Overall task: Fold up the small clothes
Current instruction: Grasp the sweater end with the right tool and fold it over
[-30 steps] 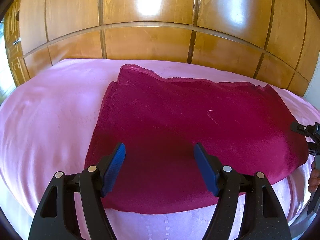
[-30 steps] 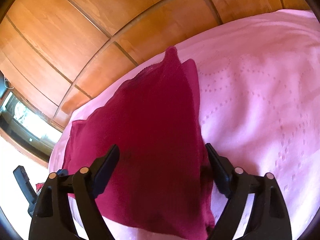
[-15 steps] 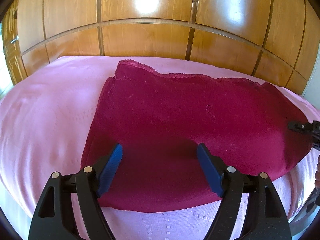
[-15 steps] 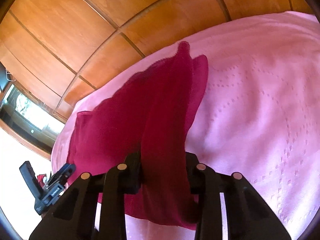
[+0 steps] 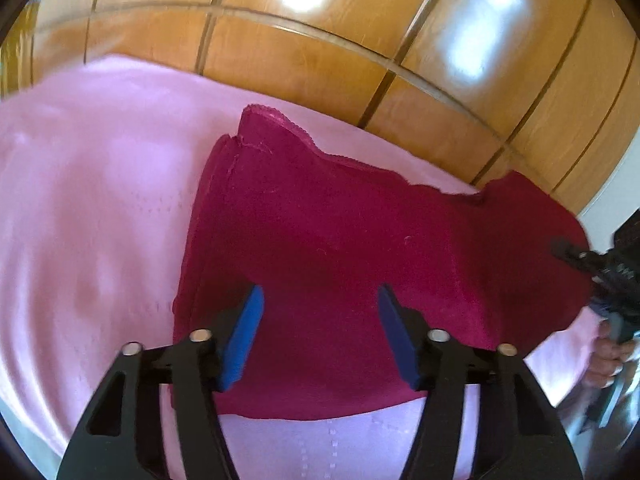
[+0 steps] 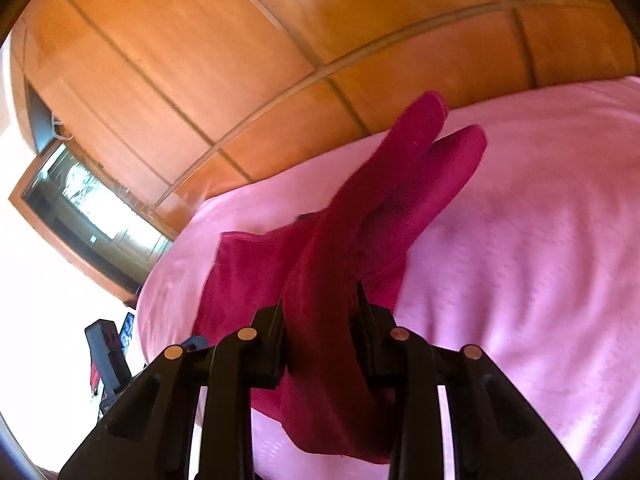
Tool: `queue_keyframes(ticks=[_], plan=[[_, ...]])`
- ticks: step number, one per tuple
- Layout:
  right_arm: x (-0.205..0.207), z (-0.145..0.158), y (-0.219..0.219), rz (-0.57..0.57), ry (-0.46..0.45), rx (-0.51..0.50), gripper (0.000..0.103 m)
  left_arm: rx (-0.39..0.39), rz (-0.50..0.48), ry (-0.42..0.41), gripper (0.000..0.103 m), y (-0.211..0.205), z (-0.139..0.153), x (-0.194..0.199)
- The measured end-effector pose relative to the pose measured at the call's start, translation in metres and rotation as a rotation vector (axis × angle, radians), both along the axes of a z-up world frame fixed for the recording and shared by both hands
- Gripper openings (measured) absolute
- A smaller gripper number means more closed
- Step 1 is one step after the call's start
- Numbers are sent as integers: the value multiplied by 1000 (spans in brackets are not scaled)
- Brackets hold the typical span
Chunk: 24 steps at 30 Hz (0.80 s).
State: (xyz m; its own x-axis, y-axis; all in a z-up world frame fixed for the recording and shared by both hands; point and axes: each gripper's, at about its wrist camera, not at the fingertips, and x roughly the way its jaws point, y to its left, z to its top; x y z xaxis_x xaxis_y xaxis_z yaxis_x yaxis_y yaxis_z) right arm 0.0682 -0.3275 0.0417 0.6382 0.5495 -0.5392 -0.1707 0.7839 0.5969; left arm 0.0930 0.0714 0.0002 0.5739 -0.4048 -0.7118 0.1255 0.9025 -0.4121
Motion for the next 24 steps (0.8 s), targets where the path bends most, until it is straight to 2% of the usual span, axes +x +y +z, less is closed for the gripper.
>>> queue_keyframes(ticks=[2,6,12,16,18,20,22,24], plan=[[6,5,19,39,-11,1,26,-89,1,23,36,13,-2,4],[14,8,53,102,-23,-11,26,-225,2,46,35,32,-4,9],[23,2,114,201,-18,-62,26,-359,-12,54,35,43,-1,13],[23,-4,147,256,-17,-122,26,-444,-13,68,48,50,-2,17],[20,-9,165,278,-22,-164,26,-459,-18,65,54,54,2,18],[11,-16,181,309,-42,-231,26,-493,-30,68,75,54,4,23],[3,-20,193,327,-74,-295,28,-516,-32,72,78,52,5,29],[-5,-22,200,342,-111,-317,41,-533,-58,95,81,48,4,41]])
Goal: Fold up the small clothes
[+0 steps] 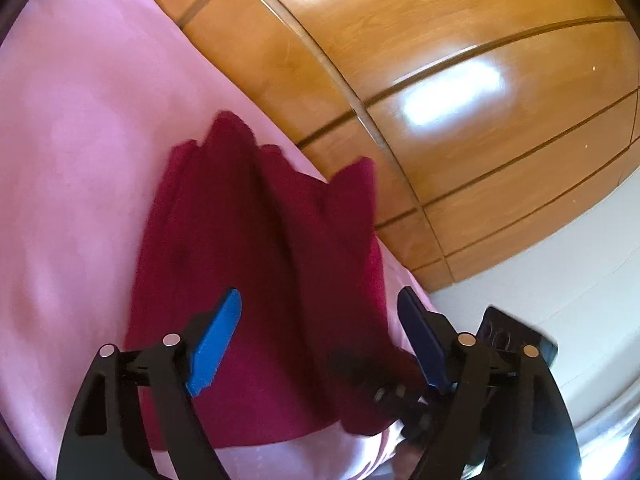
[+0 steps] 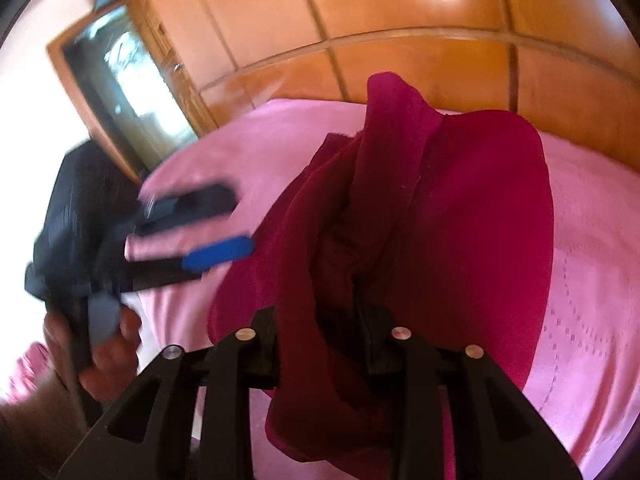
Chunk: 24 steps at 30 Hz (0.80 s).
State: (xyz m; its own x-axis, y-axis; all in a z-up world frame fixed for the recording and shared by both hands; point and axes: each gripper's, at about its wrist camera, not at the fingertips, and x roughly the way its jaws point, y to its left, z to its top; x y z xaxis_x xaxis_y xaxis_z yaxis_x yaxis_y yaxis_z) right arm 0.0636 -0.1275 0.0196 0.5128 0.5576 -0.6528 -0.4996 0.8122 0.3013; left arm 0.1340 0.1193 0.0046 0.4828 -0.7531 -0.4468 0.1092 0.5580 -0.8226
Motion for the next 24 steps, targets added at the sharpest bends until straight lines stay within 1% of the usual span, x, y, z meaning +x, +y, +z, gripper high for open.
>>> queue_keyframes(ticks=[1,2,3,4,6,7,9,10,13,15,16,18,21,24], plan=[[-5,0,0,12,-17,1,45,-2,-8,15,83,-4,-1,6],[-8,1,-1,28,-27,10,60,-1,-13,20,85,-7,-1,10],[-14,4,-4,54,-36,41,80,5,-22,22,85,-10,-1,15],[-19,5,-5,55,-41,59,87,21,-20,27,85,-13,-1,18],[-28,9,-18,43,-54,95,97,62,-7,39,87,-18,0,24],[-33,9,-31,31,-52,122,100,71,-15,35,87,-19,1,27],[-41,5,-53,-5,-42,148,101,99,-37,35,87,-24,2,33],[-43,2,-63,-30,-36,142,101,121,-59,46,87,-28,1,36],[-51,-16,-93,-138,-17,88,101,130,-98,93,87,-35,-4,45],[-57,-29,-108,-212,-20,65,101,123,-126,109,88,-39,-6,48],[-61,-38,-118,-270,-33,30,101,128,-130,114,88,-41,-7,51],[-64,-49,-128,-302,-43,0,101,133,-143,126,88,-45,-9,54],[-58,-61,-141,-356,-14,17,101,154,-160,121,88,-53,-5,60],[-55,-71,-148,-376,21,77,101,197,-178,105,88,-63,0,63]])
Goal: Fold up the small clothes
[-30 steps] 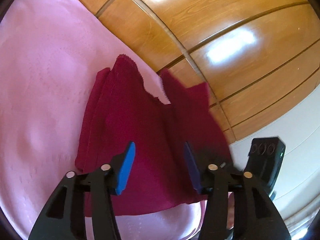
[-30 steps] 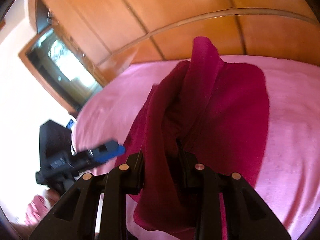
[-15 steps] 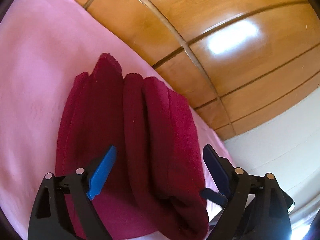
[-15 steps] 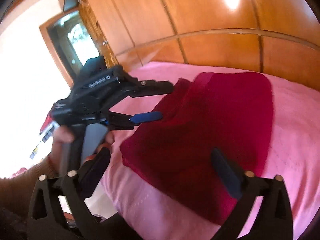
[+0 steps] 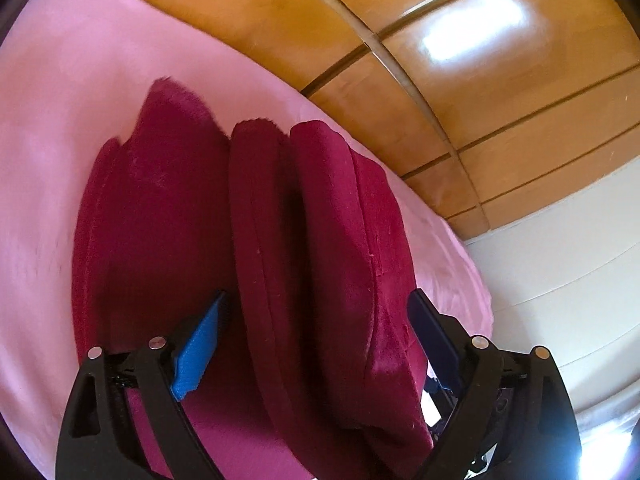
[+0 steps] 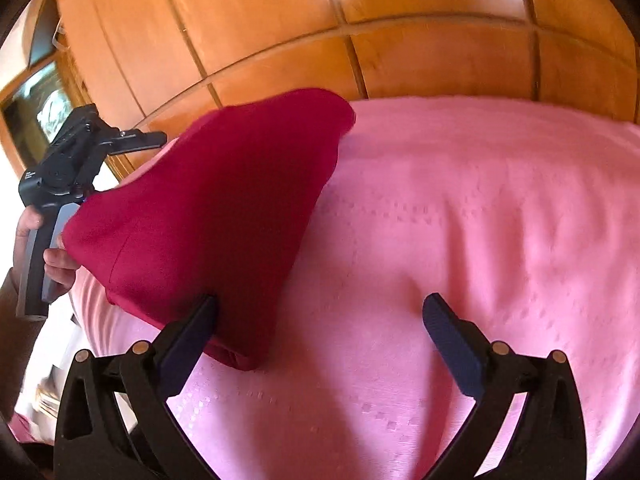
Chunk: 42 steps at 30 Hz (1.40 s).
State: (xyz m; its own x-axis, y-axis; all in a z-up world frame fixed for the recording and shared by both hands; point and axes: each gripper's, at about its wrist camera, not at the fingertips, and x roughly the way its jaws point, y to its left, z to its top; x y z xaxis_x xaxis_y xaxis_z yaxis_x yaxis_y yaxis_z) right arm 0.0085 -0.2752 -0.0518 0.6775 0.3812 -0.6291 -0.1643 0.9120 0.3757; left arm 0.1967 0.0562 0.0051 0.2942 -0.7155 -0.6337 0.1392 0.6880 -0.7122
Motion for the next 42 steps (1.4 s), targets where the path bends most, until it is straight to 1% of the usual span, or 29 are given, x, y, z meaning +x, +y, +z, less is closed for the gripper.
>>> queue_keyframes(ticks=[3,4,6,7,9,11,12,13,14,16,18,21,23,24,25,29,32,34,37,39,40,42], plan=[[-2,0,0,-13,-19,-17,101,38,-32,-4,88,-10,2,1],[-2,0,6,-6,-33,-14,101,64,-49,-6,88,-17,2,2],[7,-3,15,6,-13,-9,101,101,-71,-8,88,-26,-1,3],[5,-4,14,9,-20,-6,101,125,-84,-9,88,-30,-2,3],[0,-6,12,7,-37,5,101,166,-101,-18,80,-36,-3,2],[1,-8,14,-1,-61,-1,101,180,-109,-31,54,-40,-2,1],[-4,-9,13,-1,-69,-7,101,185,-106,-42,46,-40,0,0],[-3,-5,15,5,-74,-12,101,195,-102,-55,34,-40,2,0],[-4,-5,14,15,-75,-7,101,206,-97,-80,29,-39,6,-2],[-9,-5,13,55,-78,16,101,216,-87,-111,25,-37,12,-5],[-14,-2,7,65,-67,37,101,231,-74,-150,24,-36,20,-8],[-12,3,-7,81,-1,141,101,251,-60,-200,21,-32,28,-13],[-9,9,-19,74,36,209,101,245,-57,-217,21,-25,33,-16],[-8,12,-22,70,36,224,101,246,-53,-224,21,-21,36,-17],[-7,18,-25,63,16,229,101,249,-51,-227,21,-17,37,-18],[2,39,-17,59,-50,186,101,250,-20,-245,21,4,40,-20],[17,49,-1,57,-57,156,101,260,5,-246,21,21,38,-21],[29,54,14,94,-52,171,101,263,19,-246,21,31,37,-23],[44,60,46,166,-57,132,101,272,46,-235,21,43,34,-24],[53,57,69,210,-41,77,101,293,68,-224,21,54,26,-24],[56,52,84,237,-27,29,101,310,71,-222,21,56,24,-25],[59,43,103,262,-3,-59,101,365,66,-208,21,56,12,-26]])
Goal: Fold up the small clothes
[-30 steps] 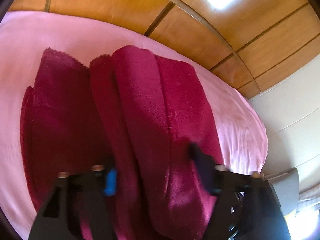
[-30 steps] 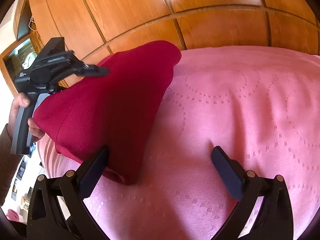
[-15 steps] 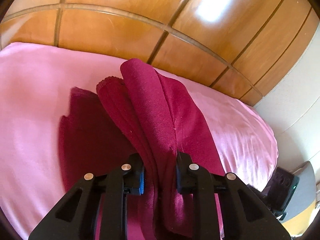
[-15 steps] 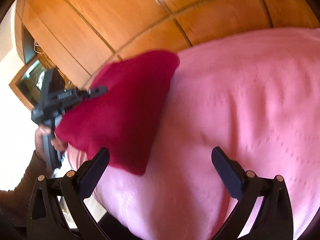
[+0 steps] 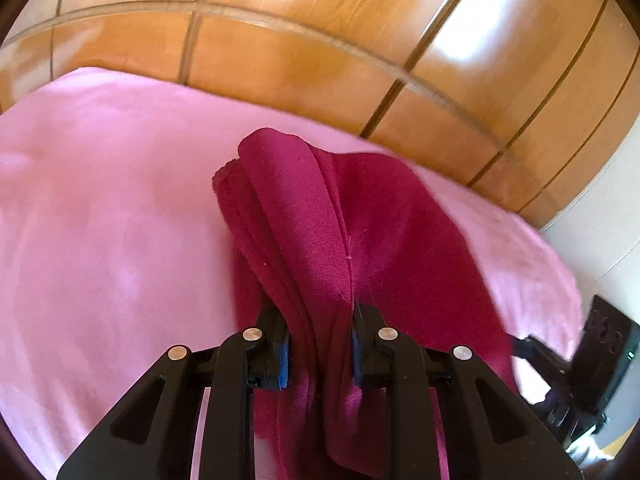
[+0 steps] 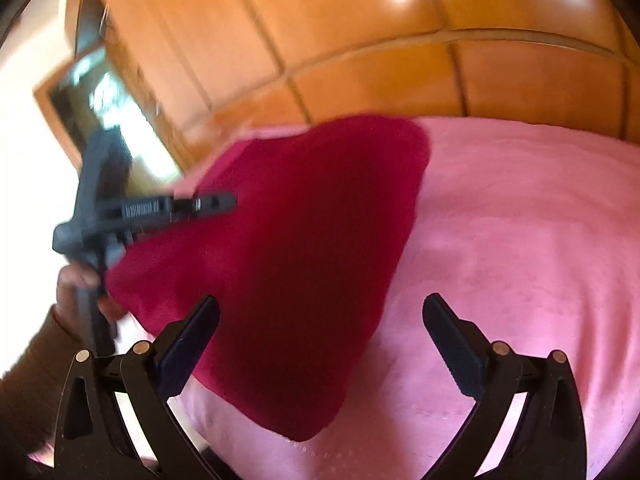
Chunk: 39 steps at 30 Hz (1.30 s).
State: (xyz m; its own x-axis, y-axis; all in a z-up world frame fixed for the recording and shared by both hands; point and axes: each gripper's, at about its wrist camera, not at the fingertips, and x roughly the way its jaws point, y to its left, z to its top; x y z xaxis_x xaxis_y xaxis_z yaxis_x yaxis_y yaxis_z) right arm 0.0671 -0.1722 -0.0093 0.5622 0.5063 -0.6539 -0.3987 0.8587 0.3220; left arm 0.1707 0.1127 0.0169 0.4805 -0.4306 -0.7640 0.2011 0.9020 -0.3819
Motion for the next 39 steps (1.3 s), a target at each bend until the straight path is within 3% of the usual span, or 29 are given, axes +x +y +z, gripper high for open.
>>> queue_keyframes(ticks=[2,4,7,10,15,20,23,27,32,39], plan=[[3,-16,13,3,44,-74,101,49,5,16,26,0,-13,-4],[6,-28,11,-1,87,-55,101,63,26,3,32,1,-20,-10],[7,-26,-2,0,112,-10,101,100,103,-38,67,7,-13,-20],[8,-8,-13,-8,79,-5,101,73,127,-50,68,15,-7,-27],[10,35,-10,-27,-59,39,101,93,151,-91,72,22,-4,-40],[44,49,24,-10,-156,-38,101,127,146,-107,74,15,-8,-46],[75,37,47,12,-141,-118,101,127,159,-89,74,13,-15,-45],[98,1,56,18,-44,-206,101,162,164,-108,75,5,-19,-47],[104,-16,38,-2,19,-115,101,197,193,-138,87,-2,-20,-53],[105,-13,33,-11,25,-93,101,215,176,-154,88,-5,-18,-57]])
